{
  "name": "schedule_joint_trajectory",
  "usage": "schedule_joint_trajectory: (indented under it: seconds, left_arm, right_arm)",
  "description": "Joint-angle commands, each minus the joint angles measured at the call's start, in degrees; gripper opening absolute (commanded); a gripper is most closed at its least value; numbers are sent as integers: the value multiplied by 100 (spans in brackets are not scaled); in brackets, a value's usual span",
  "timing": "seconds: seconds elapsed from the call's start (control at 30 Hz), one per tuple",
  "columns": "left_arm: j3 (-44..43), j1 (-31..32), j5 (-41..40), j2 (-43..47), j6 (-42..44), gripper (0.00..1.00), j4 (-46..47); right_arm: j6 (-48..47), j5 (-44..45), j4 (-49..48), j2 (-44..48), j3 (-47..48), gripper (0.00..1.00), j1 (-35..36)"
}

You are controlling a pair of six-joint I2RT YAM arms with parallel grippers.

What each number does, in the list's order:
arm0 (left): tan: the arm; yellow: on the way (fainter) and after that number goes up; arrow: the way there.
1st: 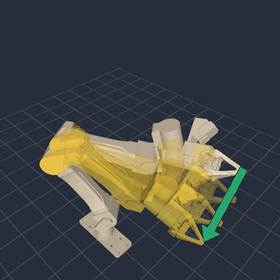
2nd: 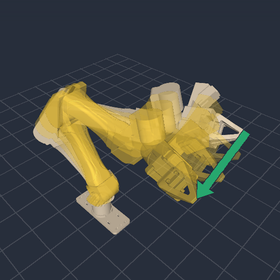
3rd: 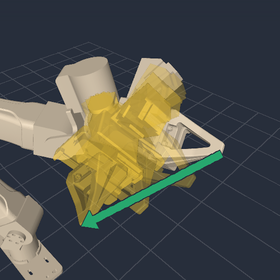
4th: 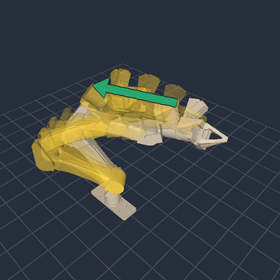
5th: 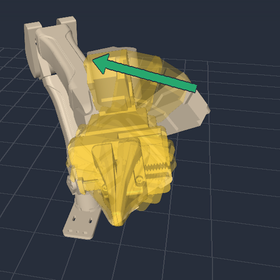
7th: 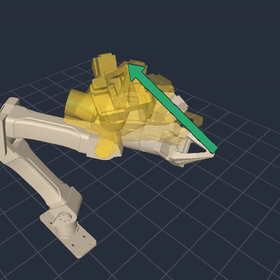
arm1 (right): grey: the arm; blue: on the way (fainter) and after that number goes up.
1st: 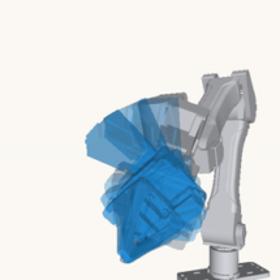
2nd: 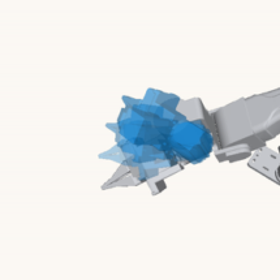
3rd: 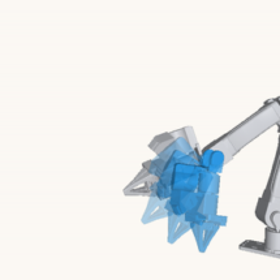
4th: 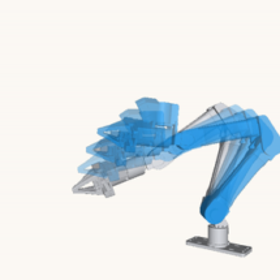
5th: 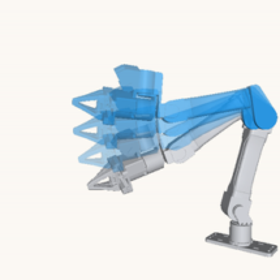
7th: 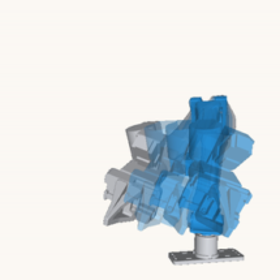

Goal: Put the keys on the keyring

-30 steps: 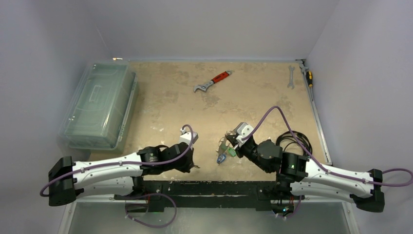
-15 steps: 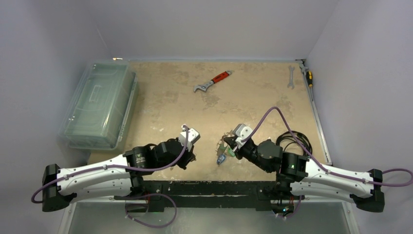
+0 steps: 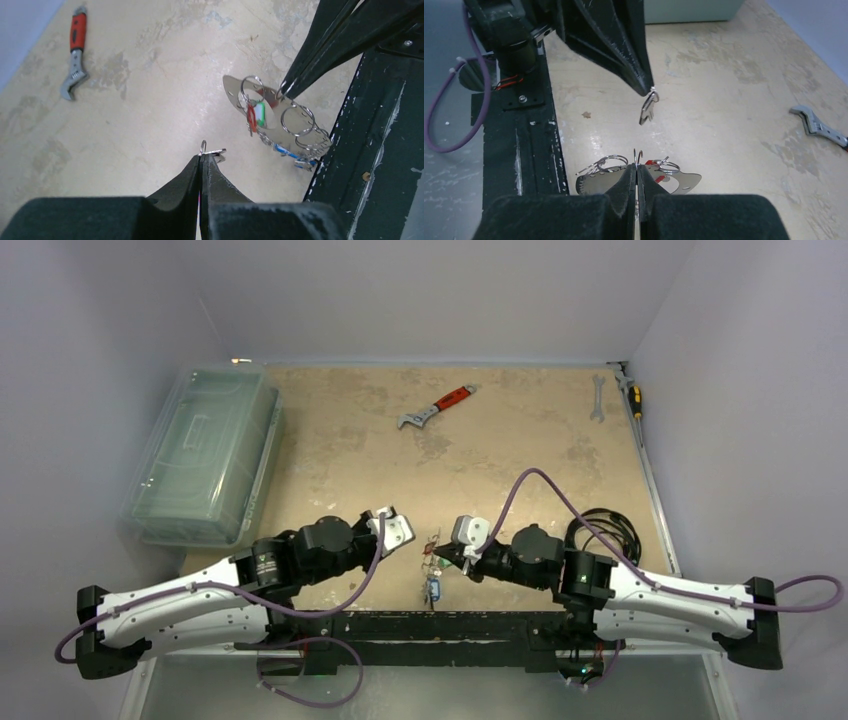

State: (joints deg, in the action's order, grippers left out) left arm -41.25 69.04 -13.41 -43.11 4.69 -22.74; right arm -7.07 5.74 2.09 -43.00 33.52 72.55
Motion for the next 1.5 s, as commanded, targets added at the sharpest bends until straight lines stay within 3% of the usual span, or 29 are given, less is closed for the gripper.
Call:
schedule_joint_trajectory:
  seconds: [0.0,0.5,1.0,1.47]
  left_arm:
    - [25,18,254,185,1160,0,571]
    - [593,13,782,298,1967,0,1365]
    - [750,13,1561,281,2235,0,1250]
    - [893,13,1719,373,2273,0,1220]
  right_arm:
    - [-320,-626,-613,-90,138,0,22]
    - [-988,-662,-644,-854,414,0,22]
    - [-1136,-896,-542,-1153,432,0,22]
    - [-1191,-804,-473,-1182,341,0,13]
